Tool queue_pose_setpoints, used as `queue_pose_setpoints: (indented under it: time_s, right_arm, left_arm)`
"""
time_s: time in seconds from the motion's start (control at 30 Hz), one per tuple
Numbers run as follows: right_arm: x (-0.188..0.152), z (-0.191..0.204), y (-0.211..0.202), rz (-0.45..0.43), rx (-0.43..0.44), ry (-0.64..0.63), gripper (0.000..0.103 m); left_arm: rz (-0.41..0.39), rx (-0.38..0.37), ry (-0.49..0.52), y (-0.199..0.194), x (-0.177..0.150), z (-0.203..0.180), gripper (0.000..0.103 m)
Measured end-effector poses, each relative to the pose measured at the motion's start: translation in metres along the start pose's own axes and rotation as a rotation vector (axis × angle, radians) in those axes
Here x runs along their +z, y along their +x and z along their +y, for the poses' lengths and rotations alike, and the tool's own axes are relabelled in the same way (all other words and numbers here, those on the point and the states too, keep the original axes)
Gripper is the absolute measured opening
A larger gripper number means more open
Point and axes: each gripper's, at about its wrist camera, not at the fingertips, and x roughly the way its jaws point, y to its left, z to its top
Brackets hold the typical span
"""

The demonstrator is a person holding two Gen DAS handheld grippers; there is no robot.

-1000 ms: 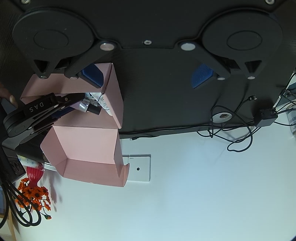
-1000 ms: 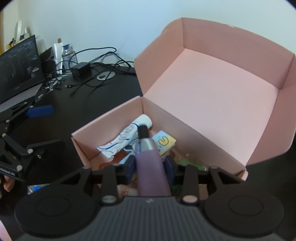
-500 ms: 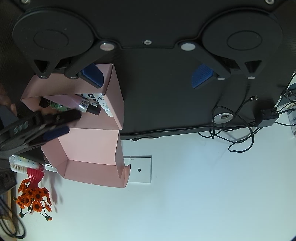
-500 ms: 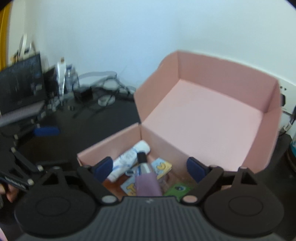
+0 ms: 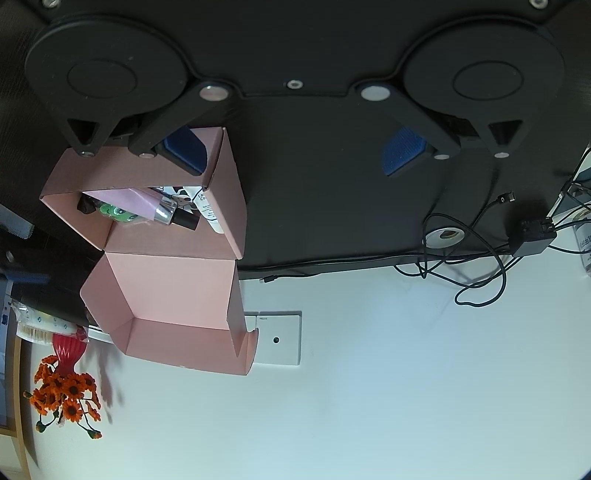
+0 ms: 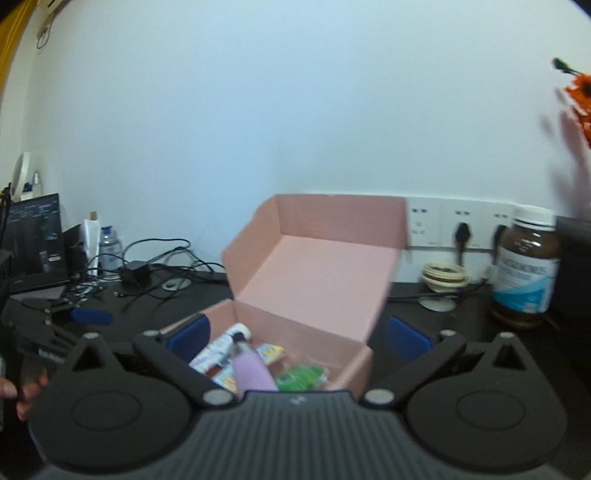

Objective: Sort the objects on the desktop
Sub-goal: 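Withdraw the right gripper up out of the pink box, then move the left gripper down over the clear sachet with blue spatula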

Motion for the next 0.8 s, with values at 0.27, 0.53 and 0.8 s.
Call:
queue_pose_setpoints:
  time_s: [0.27, 0.53, 0.8]
  right_arm:
    - [-0.026, -0.03, -0.014, 0.004, -0.084, 0.137, 0.102]
    - [-0.039, -0.042, -0.008, 0.052, -0.089, 0.232, 0.102]
    - [-0.044, -0.04, -0.016, 0.037, -0.058, 0.219, 0.102]
  left_arm:
    - [0.003, 0.003, -0.012, 0.0, 0.0, 0.002, 0.103]
    - [-0.012, 0.016, -0.028, -0.003, 0.0, 0.003, 0.103]
    - [-0.033, 0.044, -0.011, -0.006, 0.0, 0.0, 0.103]
